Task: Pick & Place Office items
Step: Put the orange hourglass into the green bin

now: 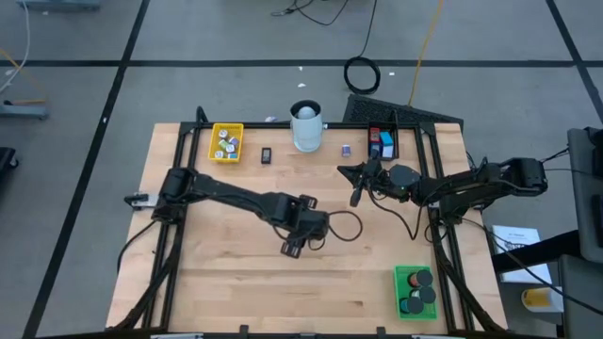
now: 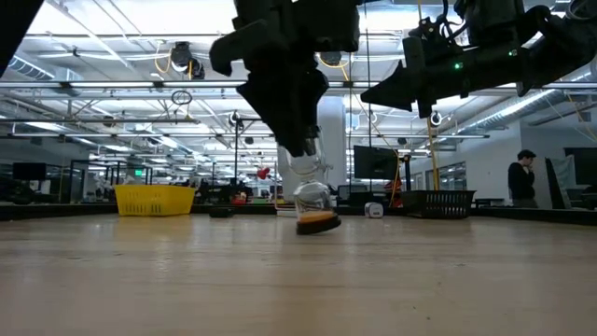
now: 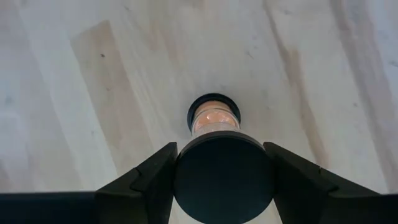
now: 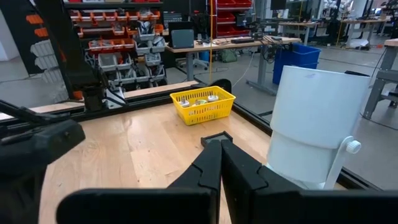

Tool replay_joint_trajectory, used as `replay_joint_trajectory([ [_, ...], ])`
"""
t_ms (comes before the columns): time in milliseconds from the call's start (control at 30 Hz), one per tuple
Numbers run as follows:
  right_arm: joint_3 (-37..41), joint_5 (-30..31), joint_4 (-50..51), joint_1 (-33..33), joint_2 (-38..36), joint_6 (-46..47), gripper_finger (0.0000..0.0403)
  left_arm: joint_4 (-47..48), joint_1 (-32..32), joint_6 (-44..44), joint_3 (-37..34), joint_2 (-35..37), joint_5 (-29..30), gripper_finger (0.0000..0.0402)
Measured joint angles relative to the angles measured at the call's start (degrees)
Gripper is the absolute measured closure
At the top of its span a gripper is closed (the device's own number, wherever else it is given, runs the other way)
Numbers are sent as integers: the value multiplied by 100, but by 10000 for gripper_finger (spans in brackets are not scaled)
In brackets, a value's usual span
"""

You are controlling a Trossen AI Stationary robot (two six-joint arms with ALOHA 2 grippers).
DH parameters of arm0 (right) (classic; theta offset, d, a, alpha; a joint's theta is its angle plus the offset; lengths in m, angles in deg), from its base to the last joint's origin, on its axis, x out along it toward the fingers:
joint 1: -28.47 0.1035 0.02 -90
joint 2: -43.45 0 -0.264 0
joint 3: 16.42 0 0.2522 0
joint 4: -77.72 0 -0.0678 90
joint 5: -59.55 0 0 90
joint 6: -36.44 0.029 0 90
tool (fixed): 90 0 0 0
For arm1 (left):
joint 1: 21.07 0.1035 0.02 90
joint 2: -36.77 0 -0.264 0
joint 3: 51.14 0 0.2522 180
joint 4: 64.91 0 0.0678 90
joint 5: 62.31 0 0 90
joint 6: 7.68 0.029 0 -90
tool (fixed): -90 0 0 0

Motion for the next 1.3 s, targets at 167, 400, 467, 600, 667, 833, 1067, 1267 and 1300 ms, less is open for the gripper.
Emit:
replay_joint_trajectory([
  [167,0,0,2,0,0,0,401,-128,76,19,2,-29,-46,186],
  [400,0,0,3,0,0,-2,401,-163,87,-33,-27,-62,-16,127],
  [467,0,0,4,0,0,-2,401,-196,87,-18,-27,-55,-13,116],
  [600,0,0,4,0,0,-2,401,-193,87,-12,-27,-49,4,109],
  [667,0,0,4,0,0,-2,401,-174,87,-9,-27,-47,57,108],
  [833,-1,0,16,-1,0,-2,401,60,87,77,-27,130,212,107],
  [1067,-2,-1,144,0,0,-4,401,520,25,42,-430,1107,342,140],
  [1267,-2,33,526,0,2,78,401,-1377,23,-1,-2758,2981,-200,256],
  [1300,-5,36,600,-3,2,151,401,-1911,42,-9,-3314,3312,-288,277],
])
